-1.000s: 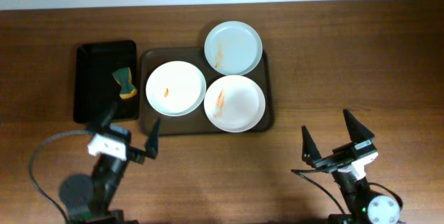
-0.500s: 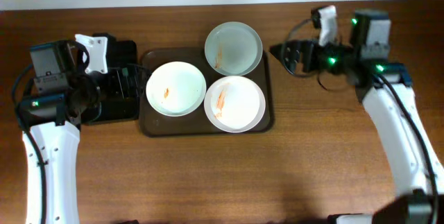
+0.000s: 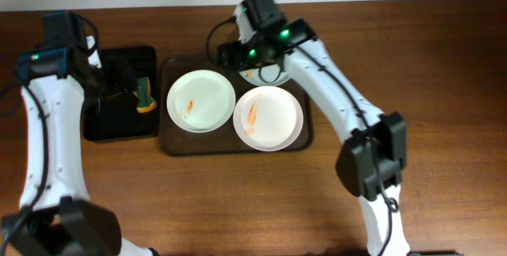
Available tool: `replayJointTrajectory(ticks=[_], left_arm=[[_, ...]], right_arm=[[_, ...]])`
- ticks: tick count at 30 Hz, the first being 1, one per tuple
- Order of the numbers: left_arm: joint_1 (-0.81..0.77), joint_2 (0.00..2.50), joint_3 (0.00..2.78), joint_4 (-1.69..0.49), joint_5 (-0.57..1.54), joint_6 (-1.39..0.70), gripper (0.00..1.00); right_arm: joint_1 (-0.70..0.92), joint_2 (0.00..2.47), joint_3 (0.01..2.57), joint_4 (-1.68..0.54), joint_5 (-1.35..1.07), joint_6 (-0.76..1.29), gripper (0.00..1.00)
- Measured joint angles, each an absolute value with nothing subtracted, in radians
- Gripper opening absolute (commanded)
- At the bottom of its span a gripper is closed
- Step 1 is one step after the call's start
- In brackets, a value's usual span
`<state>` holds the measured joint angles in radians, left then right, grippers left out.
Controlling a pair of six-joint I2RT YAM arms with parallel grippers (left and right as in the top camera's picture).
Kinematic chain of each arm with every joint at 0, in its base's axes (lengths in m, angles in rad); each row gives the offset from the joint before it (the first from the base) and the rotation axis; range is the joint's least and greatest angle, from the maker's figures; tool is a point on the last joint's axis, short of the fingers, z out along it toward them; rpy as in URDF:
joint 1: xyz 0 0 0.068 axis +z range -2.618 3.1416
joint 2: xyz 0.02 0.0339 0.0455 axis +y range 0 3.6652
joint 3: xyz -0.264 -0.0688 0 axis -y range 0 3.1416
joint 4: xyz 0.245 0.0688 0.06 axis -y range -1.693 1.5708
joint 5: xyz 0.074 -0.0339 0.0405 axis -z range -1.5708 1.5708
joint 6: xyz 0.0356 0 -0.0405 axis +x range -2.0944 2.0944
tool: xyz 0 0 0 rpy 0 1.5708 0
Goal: Clean dirty plates on tray and stack at the side
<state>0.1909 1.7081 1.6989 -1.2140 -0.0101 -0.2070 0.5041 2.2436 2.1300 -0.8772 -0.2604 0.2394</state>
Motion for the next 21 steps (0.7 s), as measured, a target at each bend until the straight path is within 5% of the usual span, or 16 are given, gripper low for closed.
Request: replayJointTrajectory(ticks=[5, 12, 18, 21], left_arm=[[0.191, 1.817, 1.7, -1.031, -0.053, -0.21, 0.99], [0.191, 1.817, 1.7, -1.024, -0.063, -0.21, 0.99], [0.191, 1.817, 1.7, -1.024, -0.065, -0.21, 0.99], [0.191, 1.82, 1.698, -1.024, -0.065, -0.21, 0.99]], right_arm=[[0.595, 2.402, 2.133, -0.791, -0.119, 0.303, 0.49], [0.627, 2.48, 2.136, -0.78, 0.031, 0.37, 0.48], [0.627, 2.493, 2.138, -0.86, 0.014, 0.45, 0.27], [0.627, 2.493, 2.138, -0.86, -0.028, 0.493, 0.04]])
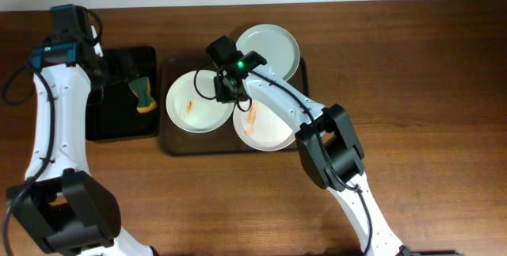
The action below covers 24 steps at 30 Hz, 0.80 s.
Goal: Clean dirty plates on tray and stack at the side
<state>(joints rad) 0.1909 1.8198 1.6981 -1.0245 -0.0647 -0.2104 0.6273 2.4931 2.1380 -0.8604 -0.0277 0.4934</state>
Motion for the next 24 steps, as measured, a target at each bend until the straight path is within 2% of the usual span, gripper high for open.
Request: replayJointTrajectory(ticks=[4, 6, 9, 10, 11, 15, 17, 20, 24], left_arm=[[0.191, 1.827, 1.688, -1.023, -0.065, -0.21, 0.99], [0.191, 1.827, 1.688, -1.016, -0.065, -0.21, 0.89], [0.191, 1.88, 1.688, -0.989, -0.059, -0.213, 0.89], [0.191, 1.92, 1.688, -0.962, -0.044, -0.213, 0.79], [0.191, 1.963, 1.688, -0.935, -0.02, -0.214, 0.75], [0.191, 2.103, 1.686, -0.909, 0.03, -0.215, 0.73], [0.191, 2.145, 1.685, -0.897, 0.035, -0.215, 0.62], [0.19, 2.199, 1.684, -0.857, 0.038, -0.218, 0.6], [0.169, 2.201, 1.684, -0.814, 0.041, -0.218, 0.51]], right_arm=[[0.628, 2.493, 2.138, -0.871, -0.055, 0.558, 0.04], [0.628, 2.493, 2.138, -0.872, -0.062, 0.569, 0.04], [0.618, 2.493, 2.138, -0.879, -0.078, 0.574, 0.04], [0.612, 2.493, 2.138, -0.882, -0.082, 0.576, 0.04], [0.605, 2.493, 2.138, -0.884, -0.085, 0.576, 0.04], [0.599, 2.493, 2.138, -0.886, -0.089, 0.574, 0.04], [0.598, 2.493, 2.138, -0.886, -0.092, 0.575, 0.04], [0.598, 2.493, 2.138, -0.887, -0.092, 0.575, 0.04], [0.598, 2.493, 2.138, -0.886, -0.093, 0.575, 0.04]])
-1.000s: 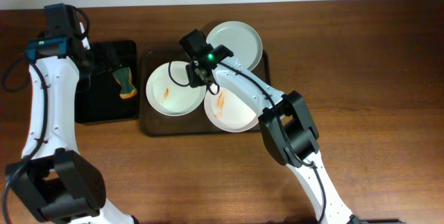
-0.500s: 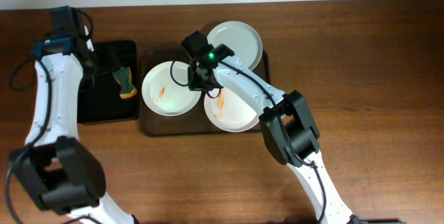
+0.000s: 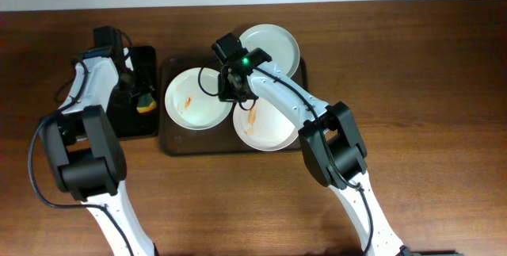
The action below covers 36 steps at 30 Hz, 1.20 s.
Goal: Clean dirty plates on tray and stack at the side
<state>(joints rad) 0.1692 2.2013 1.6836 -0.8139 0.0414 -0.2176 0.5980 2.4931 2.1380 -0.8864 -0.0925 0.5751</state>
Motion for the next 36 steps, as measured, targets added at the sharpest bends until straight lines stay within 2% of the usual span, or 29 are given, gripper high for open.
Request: replayJointTrajectory(ticks=[3, 4, 6, 7, 8, 9, 10, 13, 15, 21, 24, 28, 33, 36], left_arm=[[0.152, 2.201, 1.684, -0.804, 0.042, -0.218, 0.5], [0.15, 2.201, 1.684, -0.802, 0.041, -0.218, 0.45], [0.15, 2.201, 1.673, -0.791, 0.041, -0.218, 0.44], [0.151, 2.201, 1.659, -0.778, 0.04, -0.218, 0.41], [0.151, 2.201, 1.64, -0.755, 0.038, -0.218, 0.27], [0.151, 2.201, 1.624, -0.746, 0.03, -0.218, 0.05], [0.151, 2.201, 1.624, -0.738, 0.025, -0.219, 0.01], [0.151, 2.201, 1.624, -0.743, 0.026, -0.218, 0.01], [0.149, 2.197, 1.659, -0.85, 0.038, -0.188, 0.01], [0.062, 2.058, 1.746, -0.858, 0.286, -0.047, 0.01], [-0.036, 2.104, 1.74, -0.845, 0.289, -0.007, 0.01], [-0.042, 2.268, 1.735, -0.841, 0.274, 0.002, 0.01], [-0.068, 2.273, 1.74, -0.929, 0.363, 0.095, 0.01], [-0.102, 2.273, 1.751, -0.914, 0.195, -0.021, 0.01]], right_arm=[[0.598, 2.493, 2.138, -0.886, -0.093, 0.575, 0.04], [0.598, 2.493, 2.138, -0.886, -0.093, 0.575, 0.04], [0.598, 2.493, 2.138, -0.886, -0.092, 0.575, 0.04], [0.598, 2.493, 2.138, -0.886, -0.092, 0.575, 0.04], [0.598, 2.493, 2.138, -0.886, -0.093, 0.576, 0.04], [0.598, 2.493, 2.138, -0.886, -0.092, 0.575, 0.04], [0.598, 2.493, 2.138, -0.887, -0.092, 0.575, 0.04], [0.596, 2.493, 2.138, -0.887, -0.111, 0.575, 0.04], [0.585, 2.493, 2.138, -0.887, -0.152, 0.57, 0.04], [0.527, 2.494, 2.138, -0.887, -0.279, 0.515, 0.04], [0.526, 2.494, 2.138, -0.887, -0.284, 0.512, 0.04], [0.526, 2.496, 2.138, -0.887, -0.288, 0.511, 0.04], [0.524, 2.502, 2.138, -0.886, -0.294, 0.512, 0.04], [0.524, 2.502, 2.138, -0.886, -0.294, 0.511, 0.04]])
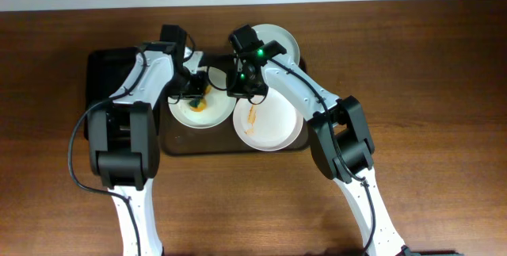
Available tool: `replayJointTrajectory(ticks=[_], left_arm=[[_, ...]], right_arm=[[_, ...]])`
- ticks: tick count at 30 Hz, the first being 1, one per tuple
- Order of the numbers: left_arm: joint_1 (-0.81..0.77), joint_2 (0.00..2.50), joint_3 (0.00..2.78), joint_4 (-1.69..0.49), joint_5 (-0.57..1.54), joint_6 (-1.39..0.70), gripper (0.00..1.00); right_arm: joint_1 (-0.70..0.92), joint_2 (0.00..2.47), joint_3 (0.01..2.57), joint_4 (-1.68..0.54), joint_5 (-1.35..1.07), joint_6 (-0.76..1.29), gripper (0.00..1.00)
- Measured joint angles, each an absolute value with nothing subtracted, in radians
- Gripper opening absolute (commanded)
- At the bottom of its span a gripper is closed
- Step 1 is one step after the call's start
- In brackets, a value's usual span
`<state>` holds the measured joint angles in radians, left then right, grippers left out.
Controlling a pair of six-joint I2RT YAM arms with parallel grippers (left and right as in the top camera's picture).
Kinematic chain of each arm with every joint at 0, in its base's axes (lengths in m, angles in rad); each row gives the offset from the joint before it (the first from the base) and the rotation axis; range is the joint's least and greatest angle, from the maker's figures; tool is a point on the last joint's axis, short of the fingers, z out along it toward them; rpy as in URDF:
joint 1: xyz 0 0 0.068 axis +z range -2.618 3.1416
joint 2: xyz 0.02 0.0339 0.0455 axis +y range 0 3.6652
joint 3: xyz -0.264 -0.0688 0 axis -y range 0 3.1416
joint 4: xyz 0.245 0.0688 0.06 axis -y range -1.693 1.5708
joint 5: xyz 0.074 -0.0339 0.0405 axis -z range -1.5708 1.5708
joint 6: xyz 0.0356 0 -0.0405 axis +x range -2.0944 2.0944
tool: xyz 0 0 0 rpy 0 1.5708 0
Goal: Clean dirty plates on tray and stack at the side
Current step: 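Hold the left plate with the right gripper and scrub it with the sponge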
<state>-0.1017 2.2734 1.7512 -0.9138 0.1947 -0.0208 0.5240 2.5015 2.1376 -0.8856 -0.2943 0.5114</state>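
Note:
Three white plates are on the brown tray (170, 143). The left plate (188, 116) has my left gripper (196, 96) over its middle, shut on a green and yellow sponge (200, 102) that is pressed to the plate. My right gripper (236, 88) sits at that plate's right rim and looks shut on it. The front right plate (273, 125) carries an orange smear. The back plate (279, 43) looks clean and overhangs the tray's far edge.
A black sponge holder (111, 89) lies left of the tray with nothing in it. Both arms cross over the tray's back half. Bare wooden table (412, 113) spreads to the right and in front.
My left gripper has come from the black holder to the middle of the left plate, bringing the sponge with it. The right gripper stays at that plate's right rim.
At first my right gripper was at the back plate and the sponge lay in the black holder. Then the back plate sat farther back and the right gripper was at the left plate's rim. The left gripper then reached the sponge, which is now on the left plate.

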Motion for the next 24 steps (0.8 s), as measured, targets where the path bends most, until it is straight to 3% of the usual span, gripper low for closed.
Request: replayJointTrajectory(ticks=[2, 6, 11, 14, 19, 20, 24], left_arm=[[-0.105, 2.273, 1.768, -0.977, -0.064, -0.242, 0.01], [-0.12, 2.276, 1.77, -1.066, -0.189, -0.315, 0.01], [-0.14, 2.279, 1.765, -0.975, 0.22, 0.095, 0.01], [-0.155, 2.285, 1.76, -0.799, 0.242, 0.127, 0.01], [-0.173, 2.288, 1.76, -0.802, 0.236, 0.14, 0.01], [-0.186, 2.288, 1.761, -0.803, 0.205, 0.137, 0.01], [-0.172, 2.293, 1.763, -0.749, -0.274, -0.113, 0.01]], right_arm=[[0.524, 2.502, 2.138, -0.886, -0.294, 0.511, 0.04], [0.53, 2.504, 2.138, -0.882, -0.316, 0.505, 0.04], [0.506, 2.504, 2.138, -0.891, -0.327, 0.497, 0.04], [0.503, 2.509, 2.137, -0.87, -0.4, 0.498, 0.04], [0.493, 2.514, 2.137, -0.859, -0.44, 0.501, 0.04], [0.492, 2.514, 2.137, -0.859, -0.443, 0.501, 0.04], [0.492, 2.515, 2.137, -0.844, -0.469, 0.501, 0.04]])
